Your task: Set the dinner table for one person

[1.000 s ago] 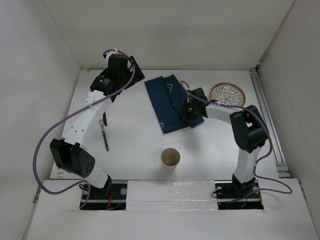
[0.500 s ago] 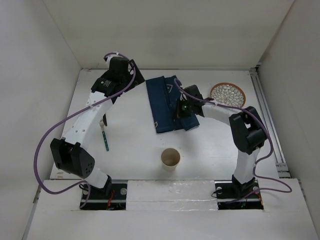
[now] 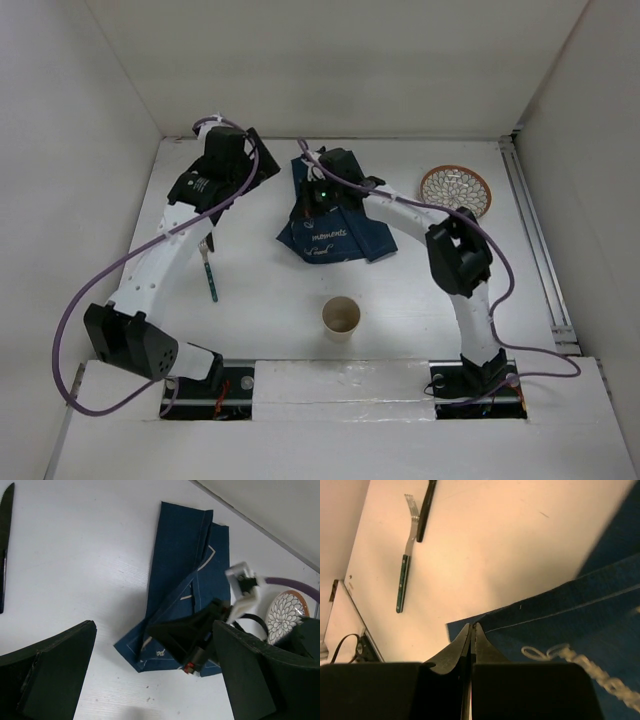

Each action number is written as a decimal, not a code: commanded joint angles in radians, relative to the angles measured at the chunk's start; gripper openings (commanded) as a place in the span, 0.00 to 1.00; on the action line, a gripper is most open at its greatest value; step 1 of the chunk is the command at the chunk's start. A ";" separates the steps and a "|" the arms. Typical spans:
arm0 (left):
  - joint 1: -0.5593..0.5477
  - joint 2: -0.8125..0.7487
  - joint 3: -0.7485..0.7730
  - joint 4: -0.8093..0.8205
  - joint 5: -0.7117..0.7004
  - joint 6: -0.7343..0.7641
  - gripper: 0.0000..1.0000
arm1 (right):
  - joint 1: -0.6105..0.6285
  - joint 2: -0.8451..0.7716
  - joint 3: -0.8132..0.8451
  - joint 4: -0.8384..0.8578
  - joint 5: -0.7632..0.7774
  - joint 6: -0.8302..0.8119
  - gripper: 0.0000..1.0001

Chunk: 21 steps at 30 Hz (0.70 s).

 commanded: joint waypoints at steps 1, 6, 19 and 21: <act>0.008 -0.074 -0.036 0.022 -0.045 -0.020 1.00 | 0.055 0.082 0.129 -0.037 -0.078 -0.004 0.00; 0.008 -0.143 -0.128 0.012 -0.097 -0.067 1.00 | 0.128 0.217 0.287 -0.058 -0.142 -0.022 0.00; -0.031 -0.109 -0.256 0.147 -0.008 -0.101 1.00 | 0.046 -0.210 -0.091 0.064 0.216 -0.033 1.00; -0.086 0.003 -0.192 0.134 -0.019 -0.092 1.00 | 0.046 -0.252 -0.092 -0.121 0.484 -0.045 1.00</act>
